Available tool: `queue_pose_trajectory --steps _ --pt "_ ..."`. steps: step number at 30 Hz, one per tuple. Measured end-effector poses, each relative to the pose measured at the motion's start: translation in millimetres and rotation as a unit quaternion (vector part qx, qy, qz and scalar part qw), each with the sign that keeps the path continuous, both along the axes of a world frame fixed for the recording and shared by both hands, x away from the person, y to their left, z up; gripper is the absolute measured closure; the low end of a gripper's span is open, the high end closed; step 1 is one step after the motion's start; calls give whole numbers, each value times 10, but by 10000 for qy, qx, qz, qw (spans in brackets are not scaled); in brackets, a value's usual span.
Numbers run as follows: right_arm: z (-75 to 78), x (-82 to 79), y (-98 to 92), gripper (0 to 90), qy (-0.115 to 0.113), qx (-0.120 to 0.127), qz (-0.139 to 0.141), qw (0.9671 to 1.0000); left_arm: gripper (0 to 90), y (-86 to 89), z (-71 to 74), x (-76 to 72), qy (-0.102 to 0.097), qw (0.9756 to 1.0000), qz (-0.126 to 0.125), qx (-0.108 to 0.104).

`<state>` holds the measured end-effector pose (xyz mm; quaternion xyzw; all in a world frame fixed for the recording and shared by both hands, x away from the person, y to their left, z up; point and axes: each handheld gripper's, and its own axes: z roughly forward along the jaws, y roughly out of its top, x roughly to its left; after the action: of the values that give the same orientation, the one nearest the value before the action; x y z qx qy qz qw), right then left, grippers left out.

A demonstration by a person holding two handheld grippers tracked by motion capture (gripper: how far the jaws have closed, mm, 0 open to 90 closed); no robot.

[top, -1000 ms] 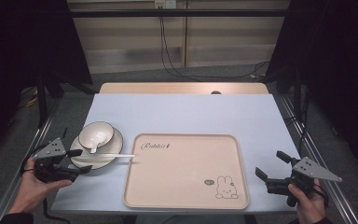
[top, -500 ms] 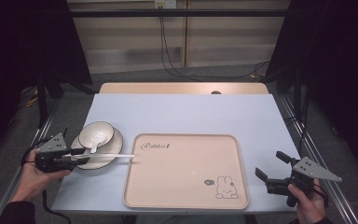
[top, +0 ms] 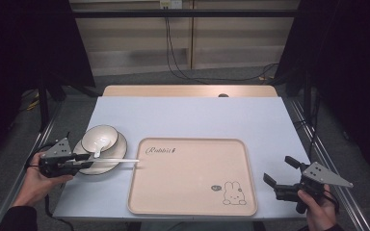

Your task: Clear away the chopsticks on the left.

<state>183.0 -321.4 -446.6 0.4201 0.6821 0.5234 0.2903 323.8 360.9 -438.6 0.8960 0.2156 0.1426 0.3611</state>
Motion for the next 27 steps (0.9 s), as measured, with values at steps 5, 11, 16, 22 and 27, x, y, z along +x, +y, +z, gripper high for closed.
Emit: queue_pose_trajectory --steps 5,11,16,22,27 --pt "1 0 2 1 -1 0 12 10000 639 -32 -33 2 25 9998 -103 150" --pt "2 -1 2 1 -9 6 3 10000 695 -85 -36 26 49 9995 -246 216" --pt "-1 0 2 1 29 16 33 10000 732 -128 -53 32 141 9989 -356 257" --pt "-3 4 -4 1 6 8 -11 10000 772 -139 -43 29 297 9980 -506 237" --pt "-4 3 -3 1 45 17 10 10000 814 -153 -43 22 372 9972 -612 203"
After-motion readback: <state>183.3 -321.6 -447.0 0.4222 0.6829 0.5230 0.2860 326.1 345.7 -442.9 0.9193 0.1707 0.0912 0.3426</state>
